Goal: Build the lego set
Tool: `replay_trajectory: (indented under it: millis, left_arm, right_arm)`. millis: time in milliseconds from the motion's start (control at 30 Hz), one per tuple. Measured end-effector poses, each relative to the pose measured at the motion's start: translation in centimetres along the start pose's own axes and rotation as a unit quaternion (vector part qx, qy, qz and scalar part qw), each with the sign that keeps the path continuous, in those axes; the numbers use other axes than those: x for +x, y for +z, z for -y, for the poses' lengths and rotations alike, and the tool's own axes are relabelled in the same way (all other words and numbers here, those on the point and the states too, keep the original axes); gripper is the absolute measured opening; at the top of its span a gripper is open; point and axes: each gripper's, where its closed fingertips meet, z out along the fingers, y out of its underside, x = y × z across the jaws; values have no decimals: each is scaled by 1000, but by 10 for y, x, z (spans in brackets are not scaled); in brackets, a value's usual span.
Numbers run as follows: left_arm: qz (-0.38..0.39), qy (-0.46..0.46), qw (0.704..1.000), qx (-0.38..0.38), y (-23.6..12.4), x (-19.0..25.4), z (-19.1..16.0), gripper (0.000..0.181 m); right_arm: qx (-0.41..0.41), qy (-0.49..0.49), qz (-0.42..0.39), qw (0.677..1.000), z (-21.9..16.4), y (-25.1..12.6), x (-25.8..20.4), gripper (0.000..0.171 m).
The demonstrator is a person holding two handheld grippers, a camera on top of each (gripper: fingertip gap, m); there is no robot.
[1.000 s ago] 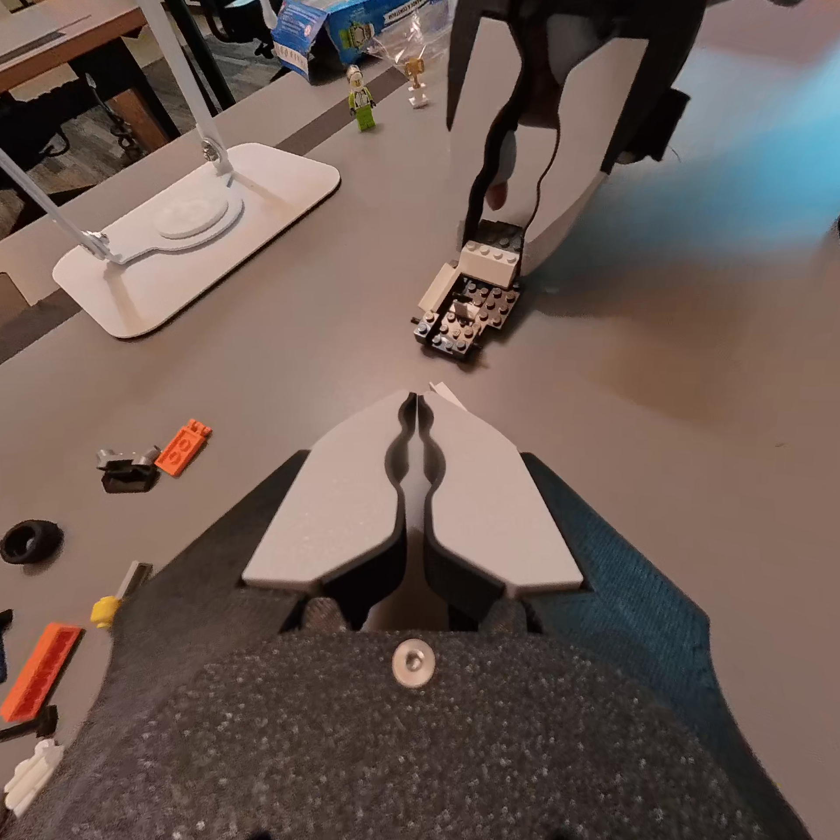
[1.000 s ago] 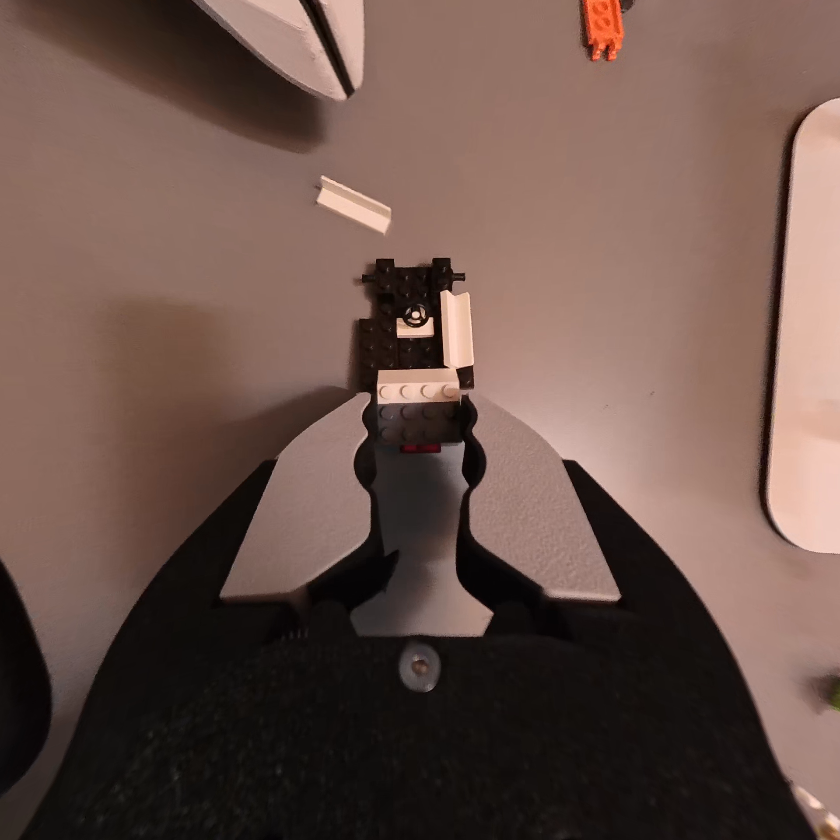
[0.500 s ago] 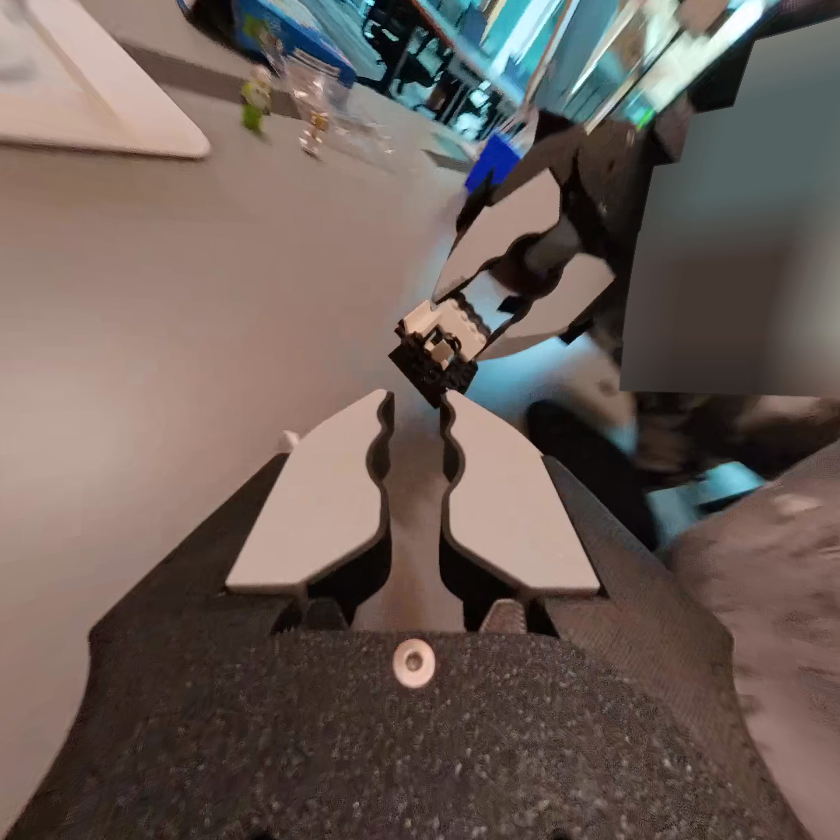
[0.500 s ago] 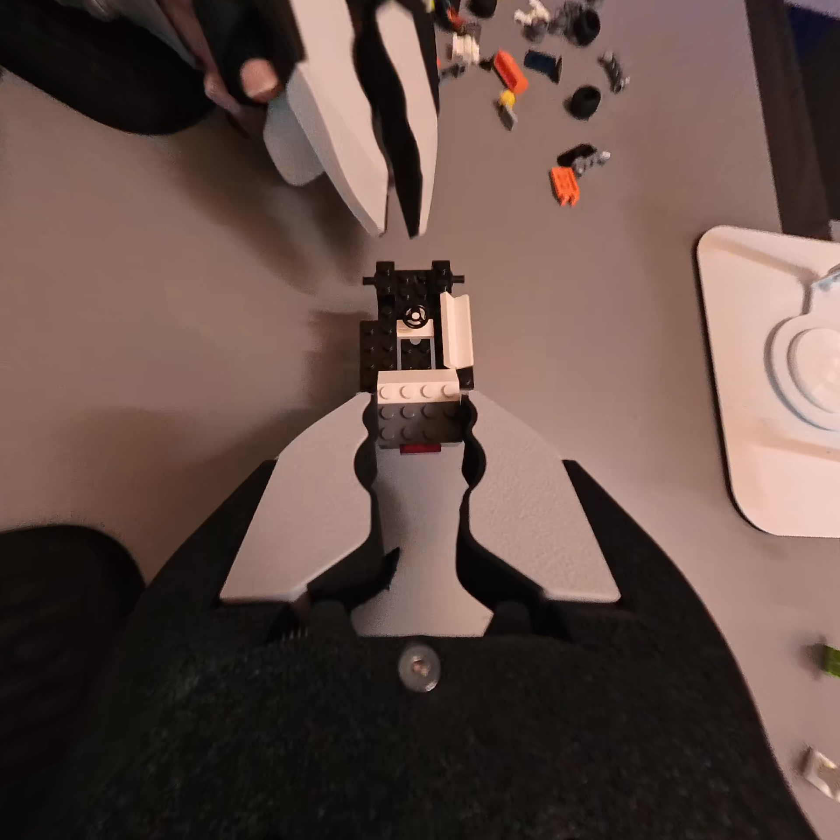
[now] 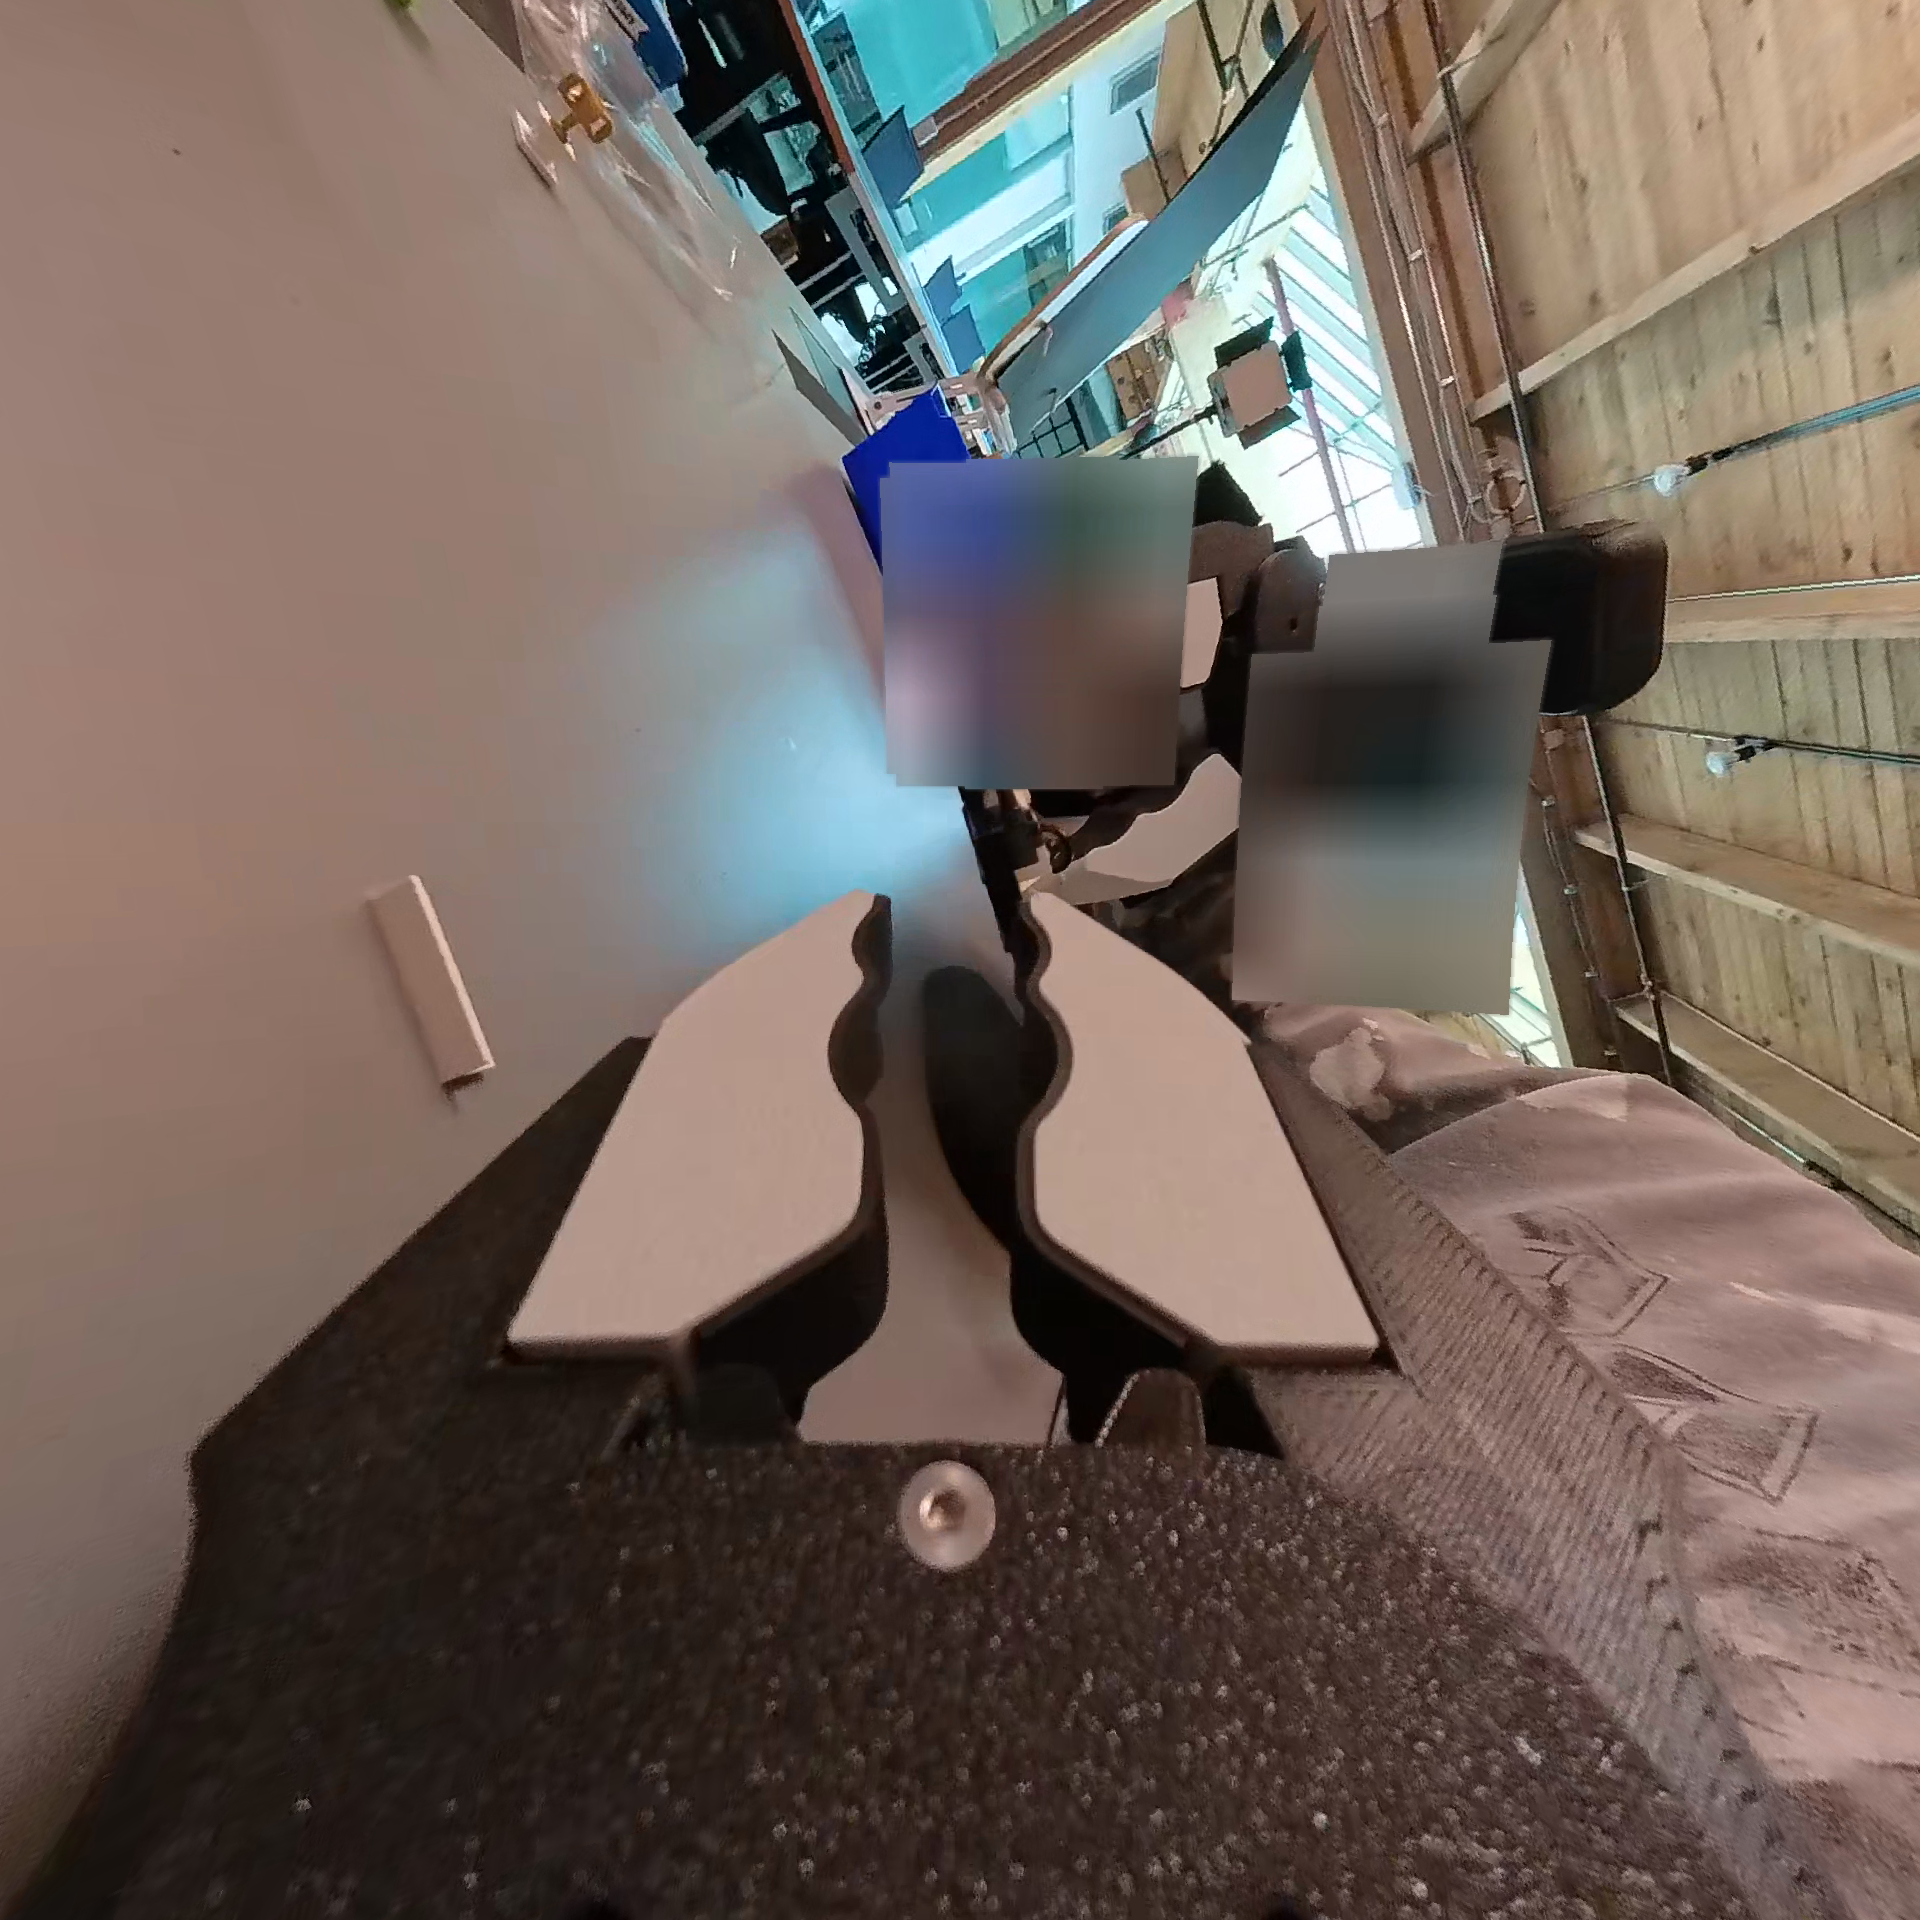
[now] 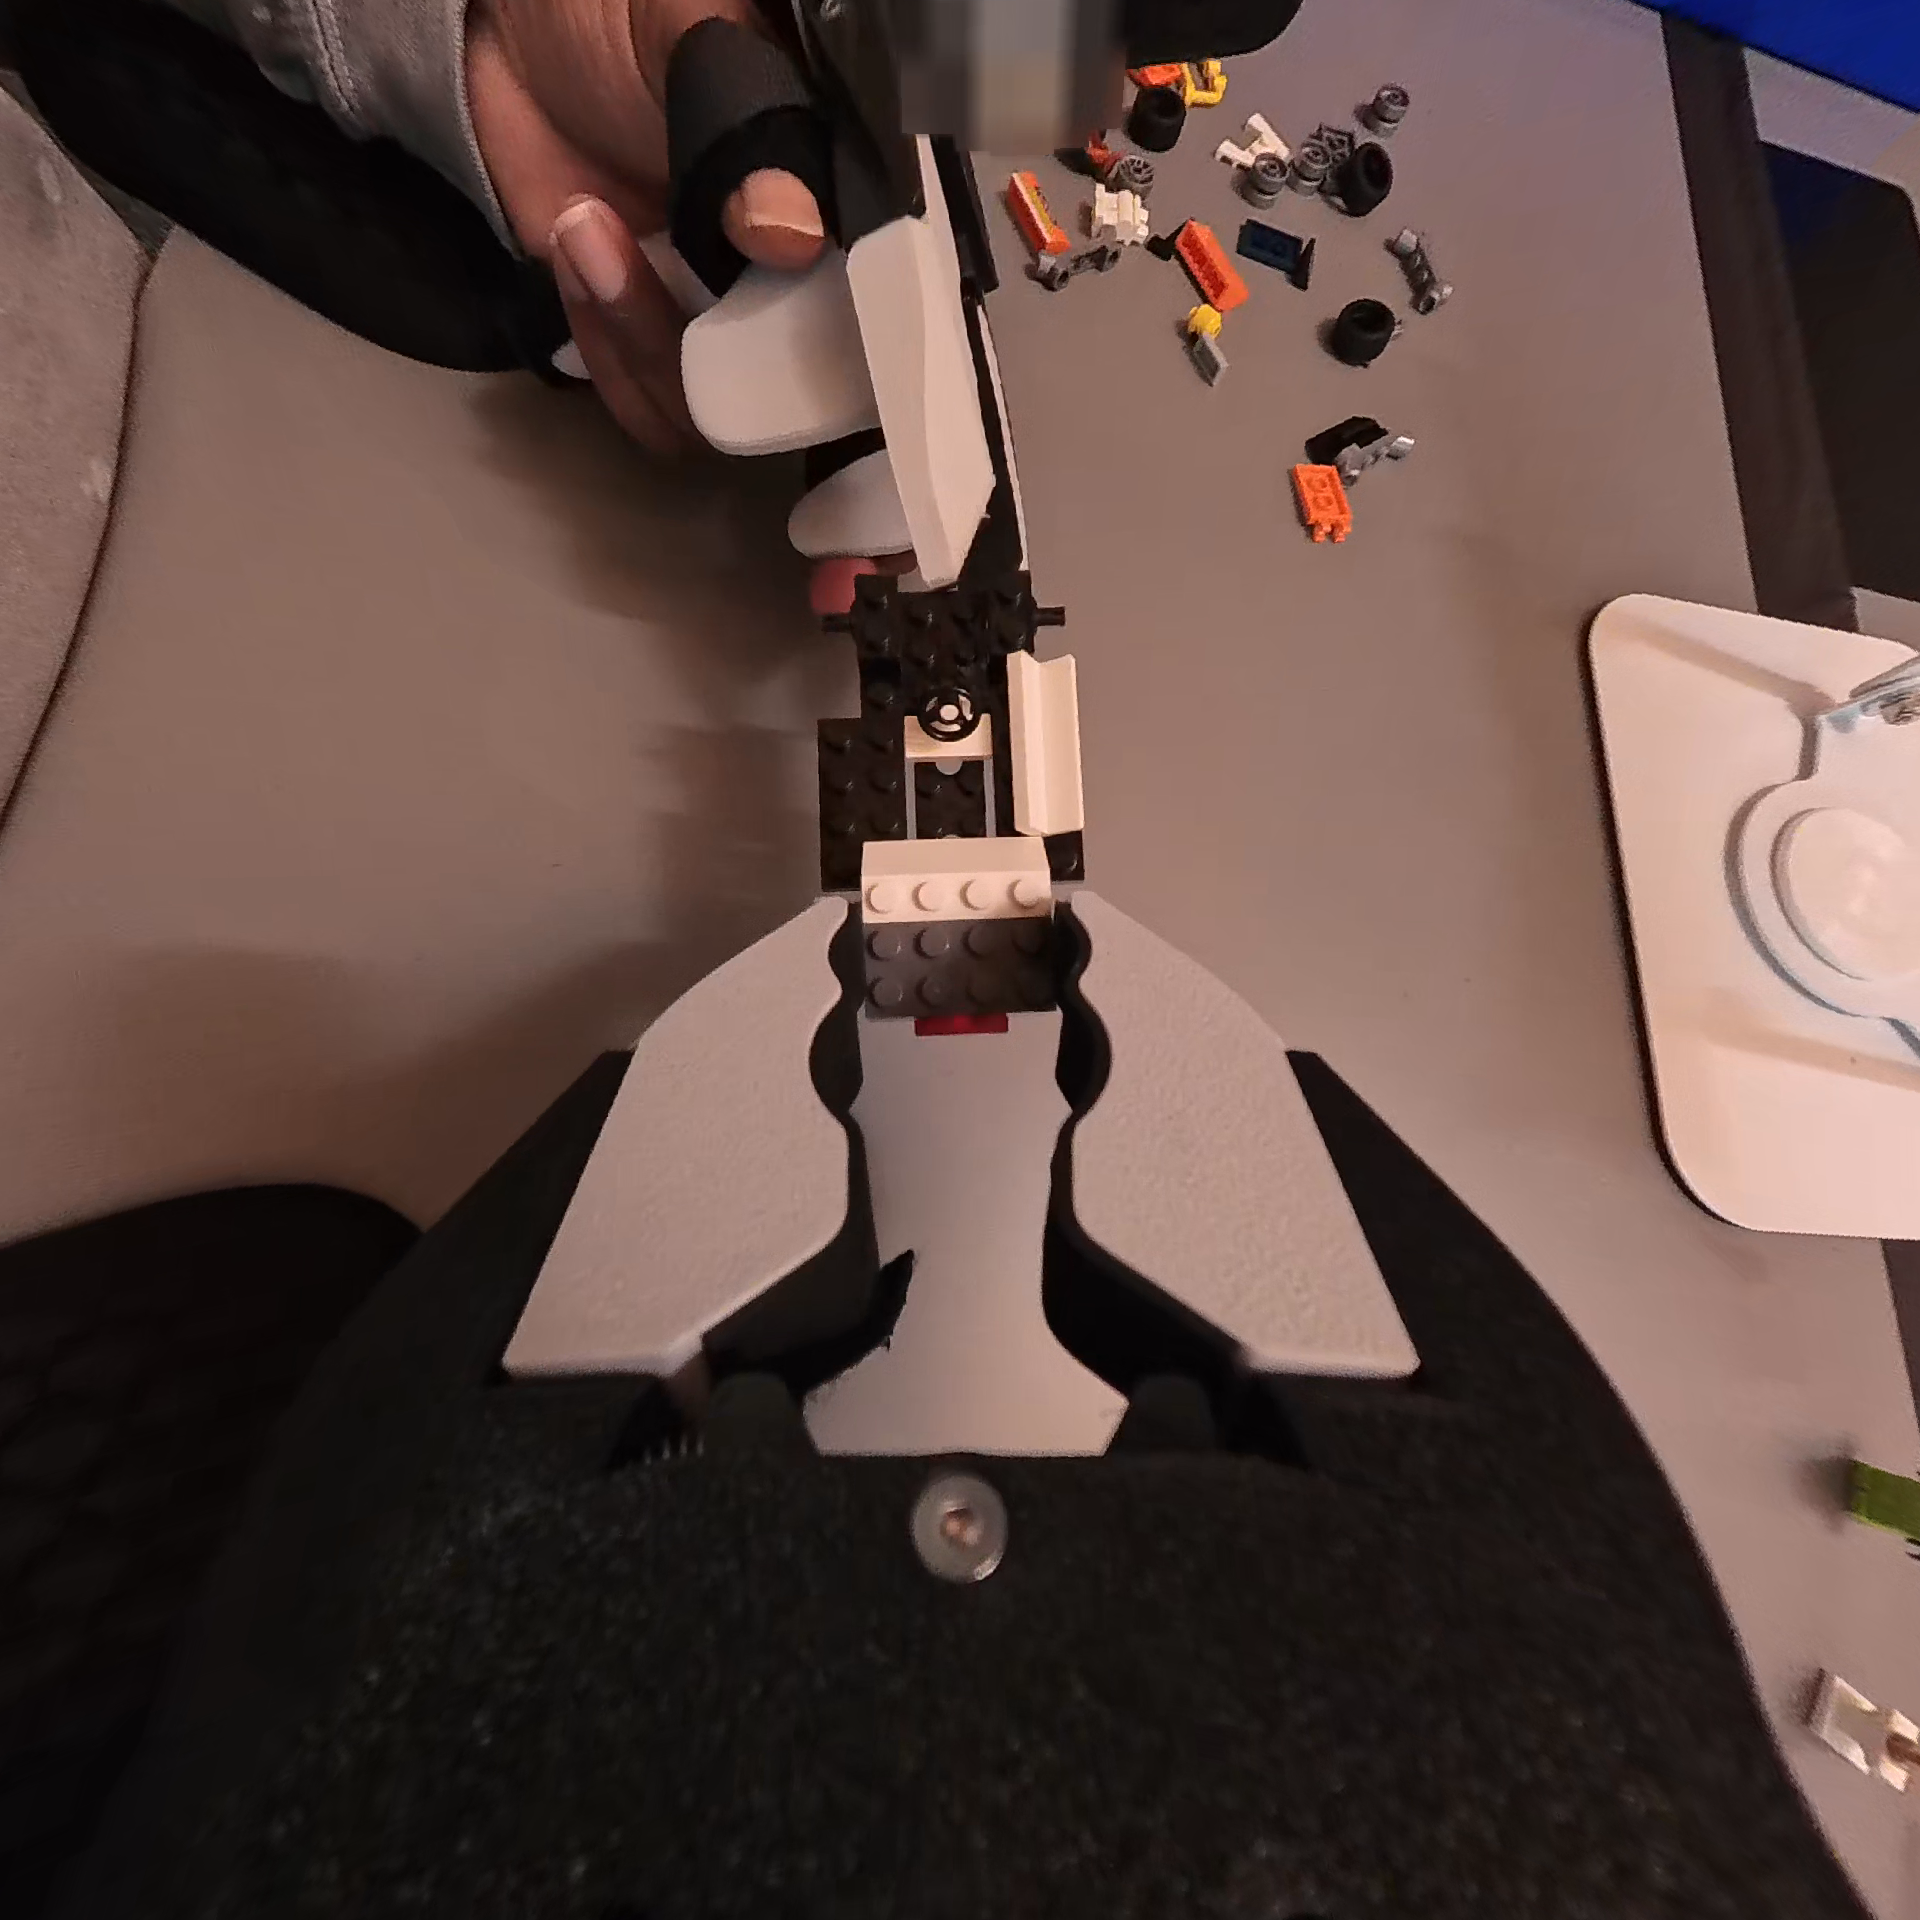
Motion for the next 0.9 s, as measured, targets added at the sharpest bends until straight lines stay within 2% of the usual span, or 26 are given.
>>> replay_trajectory:
  millis: [433,700,900]
  left_arm:
    - [-29,-4,1000,-11,3,9,-6,24]
    - [-35,-19,999,-13,4,7,-8,10]
    - [-37,-44,998,-7,3,5,-7,8]
  right_arm:
    - [11,-1,1,1000,5,5,-2,34]
    - [18,-8,3,1000,11,9,-4,34]
    - [16,-11,-2,1000,12,11,-4,34]
